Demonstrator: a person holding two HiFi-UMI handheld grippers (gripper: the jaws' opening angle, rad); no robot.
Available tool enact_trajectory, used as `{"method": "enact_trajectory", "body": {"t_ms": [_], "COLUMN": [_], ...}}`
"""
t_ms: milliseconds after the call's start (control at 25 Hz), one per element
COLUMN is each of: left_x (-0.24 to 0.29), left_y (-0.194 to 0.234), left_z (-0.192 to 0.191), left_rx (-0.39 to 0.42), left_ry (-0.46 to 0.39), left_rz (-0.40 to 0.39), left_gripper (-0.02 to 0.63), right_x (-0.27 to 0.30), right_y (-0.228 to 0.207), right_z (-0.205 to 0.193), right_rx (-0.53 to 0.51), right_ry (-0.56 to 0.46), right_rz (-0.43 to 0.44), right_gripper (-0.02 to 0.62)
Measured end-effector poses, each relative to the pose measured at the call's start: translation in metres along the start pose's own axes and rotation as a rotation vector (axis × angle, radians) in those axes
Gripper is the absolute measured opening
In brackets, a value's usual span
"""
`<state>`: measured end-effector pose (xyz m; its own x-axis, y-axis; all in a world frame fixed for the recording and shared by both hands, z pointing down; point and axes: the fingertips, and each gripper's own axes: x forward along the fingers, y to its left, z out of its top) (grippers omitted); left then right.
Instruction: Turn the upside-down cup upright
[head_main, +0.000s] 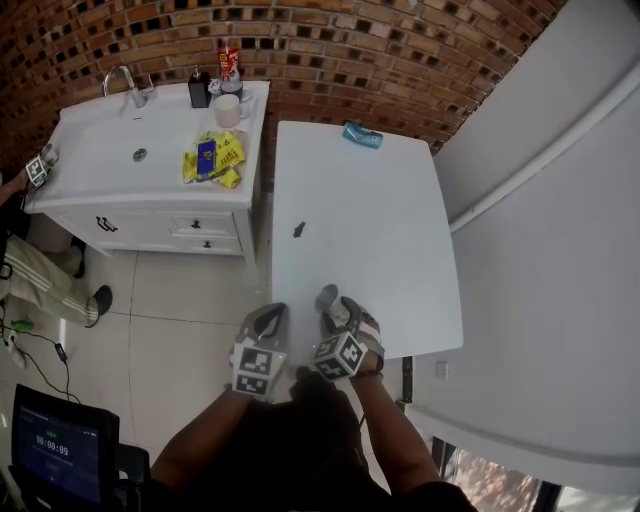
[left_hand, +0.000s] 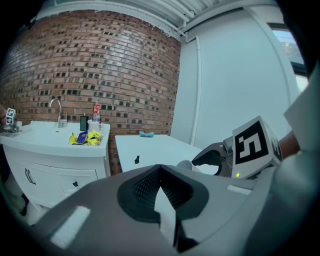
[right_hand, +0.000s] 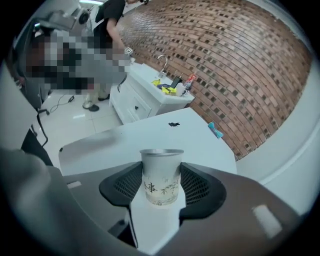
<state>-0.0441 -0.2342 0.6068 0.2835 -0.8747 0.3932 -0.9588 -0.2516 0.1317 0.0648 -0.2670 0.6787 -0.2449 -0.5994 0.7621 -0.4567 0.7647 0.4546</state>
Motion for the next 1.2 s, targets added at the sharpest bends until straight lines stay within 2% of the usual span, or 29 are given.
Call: {"method": "enact_trajectory", "body": {"t_ms": [160, 440, 720, 840, 1040, 1200], "left_x": [0.001, 0.003, 0.005, 0.004, 0.005, 0.005], "left_y": [0.002, 0.0, -0.004, -0.006, -0.008, -0.014], "left_z": [0.003, -0.005, -0.001, -0.001, 0.001, -0.002], "left_rx": [0.009, -0.002, 0.008, 0.009, 0.014, 0.007], "left_ry": [-0.003, 0.02, 0.022, 0.023, 0.022, 0.025], "left_rz": [0.0, -0.004, -0.008, -0.006, -0.01, -0.026], "left_gripper": [-0.005, -0.005, -0.005, -0.005, -0.005, -0.005], "right_x": [-0.006, -0.01, 0.002, 0.0, -0.007, -0.015], "right_y": [-0.008, -0.023, -0.033, -0.035, -0.027, -0.021], "right_z": [0.005, 0.002, -0.016, -0.018, -0.02, -0.021], "right_rx": [0.2, 0.55, 0.775, 0.798, 0.733, 0.735], "right_ry": [-0.098, -0.252, -0.327, -0.342, -0.324, -0.333], "right_rz": [-0.005, 0.047, 0.082, 0.086, 0.073, 0.058], "right_gripper": [0.256, 0.253, 0.253, 0.255, 0.255, 0.255]}}
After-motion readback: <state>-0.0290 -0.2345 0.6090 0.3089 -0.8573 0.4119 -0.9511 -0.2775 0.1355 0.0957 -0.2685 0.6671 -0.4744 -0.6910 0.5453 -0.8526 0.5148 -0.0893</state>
